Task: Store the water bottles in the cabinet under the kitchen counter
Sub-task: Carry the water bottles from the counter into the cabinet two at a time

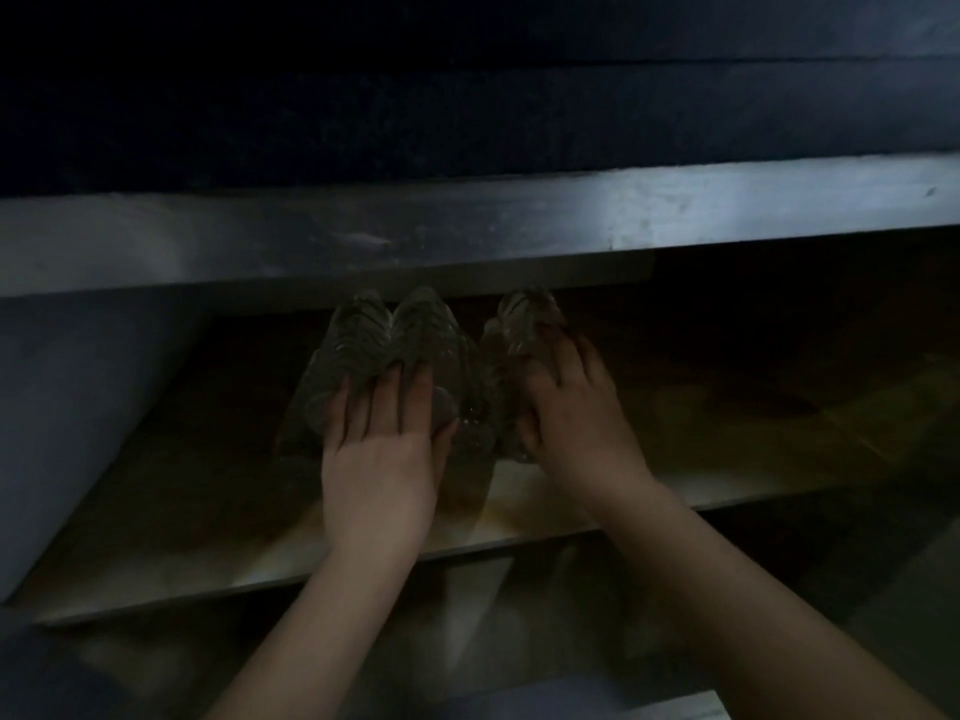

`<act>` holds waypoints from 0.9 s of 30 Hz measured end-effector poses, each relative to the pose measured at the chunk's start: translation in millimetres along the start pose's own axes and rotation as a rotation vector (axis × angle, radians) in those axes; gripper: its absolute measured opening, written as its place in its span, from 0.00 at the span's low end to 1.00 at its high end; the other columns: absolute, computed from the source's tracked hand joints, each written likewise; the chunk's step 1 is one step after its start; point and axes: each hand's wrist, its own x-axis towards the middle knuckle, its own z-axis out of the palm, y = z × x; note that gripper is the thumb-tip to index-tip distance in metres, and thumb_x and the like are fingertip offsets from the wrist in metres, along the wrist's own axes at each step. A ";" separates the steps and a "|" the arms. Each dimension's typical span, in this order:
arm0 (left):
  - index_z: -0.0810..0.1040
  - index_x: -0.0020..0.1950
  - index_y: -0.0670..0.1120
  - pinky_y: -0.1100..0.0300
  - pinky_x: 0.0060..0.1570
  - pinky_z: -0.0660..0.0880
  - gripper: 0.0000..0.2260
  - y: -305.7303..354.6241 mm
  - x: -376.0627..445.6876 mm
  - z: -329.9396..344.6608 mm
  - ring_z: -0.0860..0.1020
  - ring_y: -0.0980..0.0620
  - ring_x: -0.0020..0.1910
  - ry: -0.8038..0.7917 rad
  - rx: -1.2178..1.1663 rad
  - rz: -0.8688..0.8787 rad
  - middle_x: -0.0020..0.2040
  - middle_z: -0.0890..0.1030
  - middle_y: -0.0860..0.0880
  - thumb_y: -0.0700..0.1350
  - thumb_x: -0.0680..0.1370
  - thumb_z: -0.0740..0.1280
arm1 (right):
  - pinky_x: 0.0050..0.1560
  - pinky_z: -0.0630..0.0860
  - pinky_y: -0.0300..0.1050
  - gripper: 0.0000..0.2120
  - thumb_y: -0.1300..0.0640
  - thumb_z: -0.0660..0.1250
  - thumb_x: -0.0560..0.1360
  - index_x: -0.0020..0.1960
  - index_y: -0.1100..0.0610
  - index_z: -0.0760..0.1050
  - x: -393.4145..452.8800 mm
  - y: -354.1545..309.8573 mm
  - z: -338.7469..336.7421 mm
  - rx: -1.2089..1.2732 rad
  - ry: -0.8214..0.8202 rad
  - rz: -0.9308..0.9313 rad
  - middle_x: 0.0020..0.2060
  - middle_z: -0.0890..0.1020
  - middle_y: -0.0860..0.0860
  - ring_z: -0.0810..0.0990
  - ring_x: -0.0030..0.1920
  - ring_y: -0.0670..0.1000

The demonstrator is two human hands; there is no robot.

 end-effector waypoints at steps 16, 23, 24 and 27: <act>0.67 0.73 0.44 0.41 0.68 0.64 0.27 -6.9 -19.4 -10.5 0.72 0.38 0.67 -0.046 -0.043 0.040 0.68 0.74 0.39 0.54 0.77 0.63 | 0.75 0.53 0.55 0.23 0.47 0.61 0.74 0.67 0.53 0.70 -40.5 2.4 0.9 -0.146 0.131 -0.159 0.69 0.70 0.56 0.62 0.72 0.57; 0.69 0.71 0.45 0.43 0.68 0.65 0.27 8.3 -51.1 -21.0 0.70 0.40 0.67 -0.098 -0.095 0.057 0.67 0.73 0.39 0.52 0.74 0.67 | 0.71 0.63 0.54 0.23 0.46 0.59 0.74 0.67 0.53 0.70 -87.6 -4.7 6.8 -0.045 0.083 -0.161 0.65 0.73 0.52 0.67 0.69 0.53; 0.70 0.71 0.46 0.43 0.68 0.65 0.26 9.6 -54.6 -19.5 0.70 0.40 0.67 -0.105 -0.090 0.067 0.67 0.74 0.39 0.52 0.74 0.67 | 0.71 0.64 0.54 0.22 0.48 0.60 0.74 0.66 0.53 0.70 -89.2 -4.9 10.8 -0.041 0.087 -0.163 0.65 0.74 0.52 0.67 0.69 0.53; 0.72 0.70 0.46 0.45 0.65 0.68 0.23 7.6 -61.9 -26.2 0.71 0.41 0.67 -0.170 -0.095 0.070 0.66 0.75 0.40 0.50 0.76 0.67 | 0.70 0.65 0.54 0.21 0.51 0.63 0.72 0.65 0.53 0.72 -89.6 -7.5 14.6 0.007 0.083 -0.114 0.63 0.75 0.53 0.68 0.67 0.53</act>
